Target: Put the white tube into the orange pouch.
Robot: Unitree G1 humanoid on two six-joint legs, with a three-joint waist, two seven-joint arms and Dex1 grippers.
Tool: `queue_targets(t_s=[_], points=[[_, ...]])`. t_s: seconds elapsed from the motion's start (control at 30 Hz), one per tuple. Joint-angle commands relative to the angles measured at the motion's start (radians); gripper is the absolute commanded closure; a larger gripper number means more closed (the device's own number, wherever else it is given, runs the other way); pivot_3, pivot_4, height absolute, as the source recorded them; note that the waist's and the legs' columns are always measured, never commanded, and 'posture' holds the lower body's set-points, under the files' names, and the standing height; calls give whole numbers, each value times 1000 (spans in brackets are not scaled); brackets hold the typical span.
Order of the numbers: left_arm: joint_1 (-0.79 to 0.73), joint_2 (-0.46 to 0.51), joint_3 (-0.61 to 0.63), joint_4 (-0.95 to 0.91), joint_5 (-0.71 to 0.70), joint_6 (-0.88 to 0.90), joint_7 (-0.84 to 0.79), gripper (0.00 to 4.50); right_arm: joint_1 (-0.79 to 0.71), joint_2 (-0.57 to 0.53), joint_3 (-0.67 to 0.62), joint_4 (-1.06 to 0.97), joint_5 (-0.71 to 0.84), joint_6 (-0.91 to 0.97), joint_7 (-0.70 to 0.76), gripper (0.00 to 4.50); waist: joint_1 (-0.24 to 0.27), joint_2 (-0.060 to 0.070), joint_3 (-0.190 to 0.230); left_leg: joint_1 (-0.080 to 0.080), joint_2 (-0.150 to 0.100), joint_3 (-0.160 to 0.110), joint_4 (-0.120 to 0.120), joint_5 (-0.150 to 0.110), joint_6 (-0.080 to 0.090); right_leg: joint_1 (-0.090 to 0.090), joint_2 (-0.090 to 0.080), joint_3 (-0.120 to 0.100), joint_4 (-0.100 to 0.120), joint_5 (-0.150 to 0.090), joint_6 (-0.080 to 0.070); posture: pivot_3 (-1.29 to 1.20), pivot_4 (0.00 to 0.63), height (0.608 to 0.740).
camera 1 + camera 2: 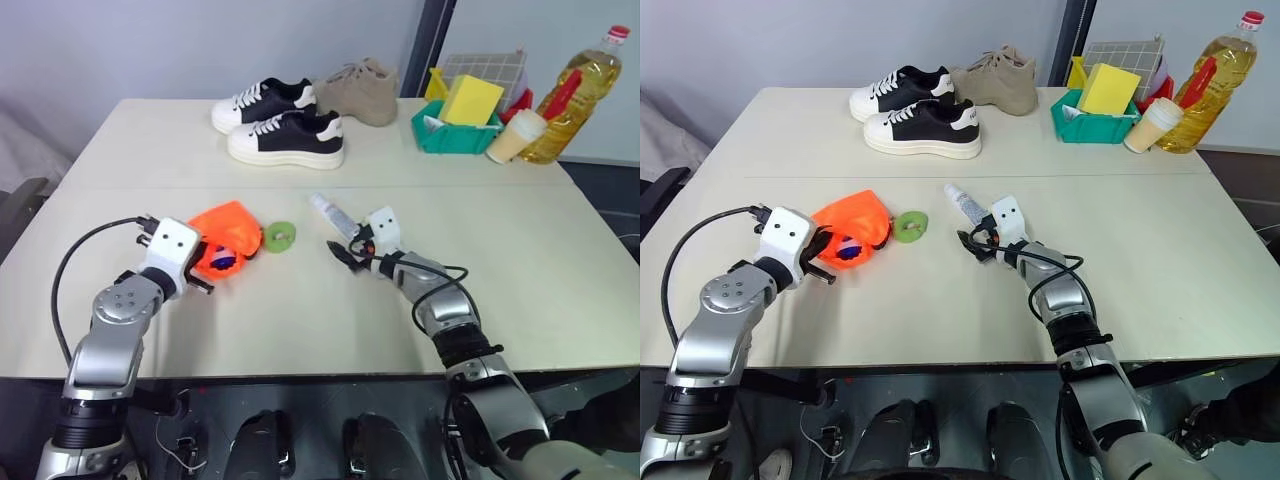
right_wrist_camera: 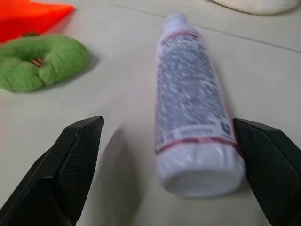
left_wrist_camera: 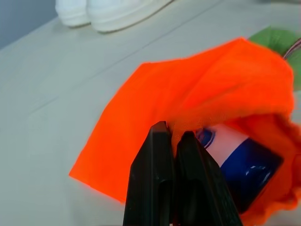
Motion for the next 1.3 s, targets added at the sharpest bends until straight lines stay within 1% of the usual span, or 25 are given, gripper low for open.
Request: queue_targets(t_s=[0.03, 0.1, 0.4, 0.57, 0.7, 0.73, 0.77, 0.8, 0.83, 0.93, 0.97, 1.07, 1.17, 1.23, 1.3], points=[[-5, -2, 2, -21, -17, -27, -6, 4500, -21, 1, -28, -2, 2, -28, -6, 1314, -1, 0, 0, 0, 0, 0, 0, 0, 0, 0, 0, 0, 0, 0, 0, 0, 150, 740], [-7, -4, -5, -16, -18, -30, -5, 4500, -17, 1, -29, -6, -2, -35, -8, 2330, -2, 0, 0, 0, 0, 0, 0, 0, 0, 0, 0, 0, 0, 0, 0, 0, 150, 740], [-22, -31, -19, 6, -47, -30, -10, 4500, 2, -8, -36, -43, -13, -59, -16, 2330, -2, 0, 0, 0, 0, 0, -1, 0, 0, 0, 0, 0, 0, 0, 0, 0, 150, 740], [-18, -42, -18, 4, -63, -22, -7, 4500, 37, -35, -34, -123, -3, -42, 15, 2330, -1, 0, 0, 0, 0, 0, -1, 0, 0, -1, 0, 1, 0, 0, 0, 0, 150, 740], [-12, -43, -25, 2, -71, -22, -6, 4500, 53, -38, -38, -126, 2, -38, 18, 2330, -2, 0, 0, 0, 0, 0, -1, 0, 0, 0, 0, 1, 0, 0, 0, 0, 150, 740], [-12, -44, -25, 2, -72, -22, -6, 4500, 55, -38, -39, -127, 1, -38, 17, 2784, -2, 0, 0, 0, 0, 0, -1, 0, 0, 0, 0, 1, 0, 0, 0, 0, 150, 740], [-13, -46, -25, 3, -74, -21, -6, 4500, 59, -38, -38, -136, 0, -36, 15, 3020, -2, 0, 0, 0, 0, 0, -1, 0, 0, 0, 0, 1, 0, 0, 0, 0, 150, 740], [-13, -51, -22, 0, -80, -18, -5, 4500, 69, -43, -35, -159, 2, -30, 23, 3246, -2, 0, 0, 0, 0, 0, -1, 0, 0, -1, 0, 1, 0, 0, 0, 0, 150, 740], [-13, -56, -20, -3, -85, -15, -3, 4500, 83, -50, -29, -194, 6, -26, 38, 3309, -1, 0, 0, 0, 0, 0, -1, 0, 0, -1, 0, 1, 0, 0, 0, 0, 150, 740], [-14, -61, -17, -8, -94, -9, -1, 4500, 133, -82, -8, -313, 17, -11, 101, 3309, 0, 0, 0, 0, 0, 0, -1, 0, 0, -1, 0, 1, 0, 0, 0, 0, 150, 740], [-14, -63, -14, -12, -101, -4, -1, 4500, 163, -101, 4, -384, 39, 9, 145, 3309, 0, 0, 0, 0, 0, 0, 0, 0, 0, -1, 0, 1, 0, 0, 0, 0, 150, 740], [-12, -69, -6, -25, -124, 10, -1, 4500, 237, -151, 40, -565, 97, 81, 246, 3309, 1, 0, 0, 0, 0, 0, -1, 0, 0, 0, 0, 1, 0, 0, 0, 0, 150, 740], [-7, -68, -3, -40, -142, 23, -1, 4500, 294, -179, 89, -734, 168, 188, 308, 3309, -2, 0, 0, 0, 0, -1, -1, 0, 0, 0, 0, 1, 0, 0, 0, 0, 150, 740], [-5, -68, -1, -47, -152, 31, 0, 4500, 312, -189, 131, -798, 179, 240, 325, 3309, -2, 0, 0, 0, 1, -1, -1, -1, 2, 0, 0, 1, 0, 0, 0, 0, 150, 740], [-6, -69, -1, -56, -164, 40, 0, 4500, 307, -180, 163, -803, 158, 259, 309, 3309, -1, 0, 0, 0, 1, -2, -1, -2, 3, 0, 0, 1, 0, 0, 0, 0, 150, 740]])
